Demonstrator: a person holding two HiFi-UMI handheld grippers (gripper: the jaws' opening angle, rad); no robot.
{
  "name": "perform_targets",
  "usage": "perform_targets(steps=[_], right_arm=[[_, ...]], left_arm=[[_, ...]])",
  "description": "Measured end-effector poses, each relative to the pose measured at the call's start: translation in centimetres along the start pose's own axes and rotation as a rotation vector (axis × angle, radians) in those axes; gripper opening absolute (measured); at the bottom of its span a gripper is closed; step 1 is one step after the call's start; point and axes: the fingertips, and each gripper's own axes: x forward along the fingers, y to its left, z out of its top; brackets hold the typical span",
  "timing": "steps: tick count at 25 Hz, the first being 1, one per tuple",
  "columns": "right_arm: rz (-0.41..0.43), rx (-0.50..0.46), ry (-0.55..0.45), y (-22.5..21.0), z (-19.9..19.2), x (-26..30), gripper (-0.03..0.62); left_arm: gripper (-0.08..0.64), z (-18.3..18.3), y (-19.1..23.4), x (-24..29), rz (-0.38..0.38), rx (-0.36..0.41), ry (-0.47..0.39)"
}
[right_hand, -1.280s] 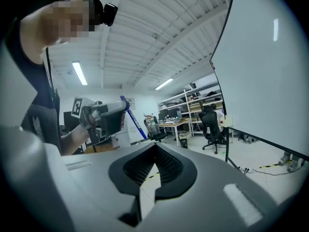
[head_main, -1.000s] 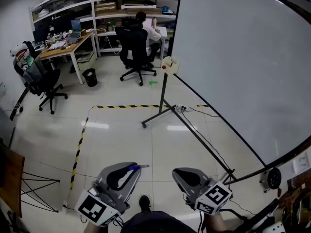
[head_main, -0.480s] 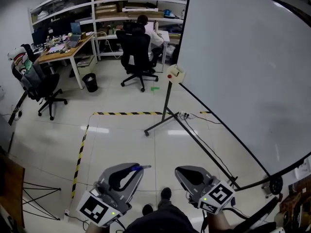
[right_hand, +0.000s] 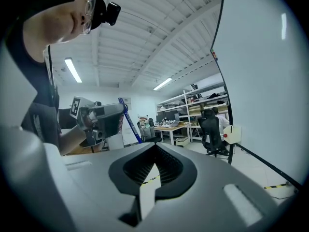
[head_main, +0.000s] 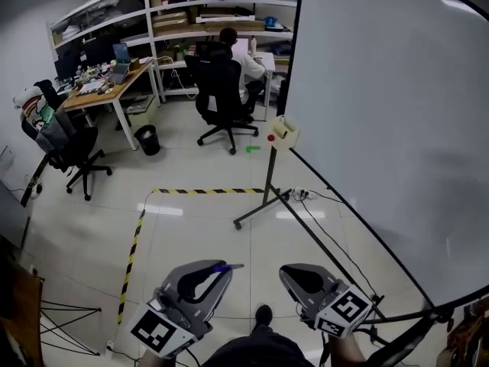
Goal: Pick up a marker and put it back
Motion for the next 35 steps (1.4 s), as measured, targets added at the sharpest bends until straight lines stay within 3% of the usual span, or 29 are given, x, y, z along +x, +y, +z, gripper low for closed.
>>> perform_targets(steps=[5, 12, 19, 27, 35], right_arm=[[-0.009, 0.036, 0.032, -7.0, 0.1, 1.7, 0.000], [0.043, 0.033, 0.048, -14.6, 1.9, 4.2, 0.000], [0.074, 0.033, 0.064, -19.2, 2.9, 6.7, 0.000], [-0.016, 0.036, 0.105, -25.2, 2.1, 10.7, 0.000], [-0.116, 0.054, 0.154, -29.9, 4.0, 19.0, 0.000]], left_arm=[[0.048, -0.8, 2.4, 6.5, 0.000, -0.010, 0.019], [0.048, -0.8, 6.8, 12.9, 0.063, -0.013, 0.024], [0.048, -1.3, 9.9, 17.3, 0.068, -0.015, 0.025], [0.048, -3.7, 16.9, 22.1, 0.007, -0.068, 0.001], [0.048, -3.5, 27.1, 26.8, -0.127, -0.116, -0.016]])
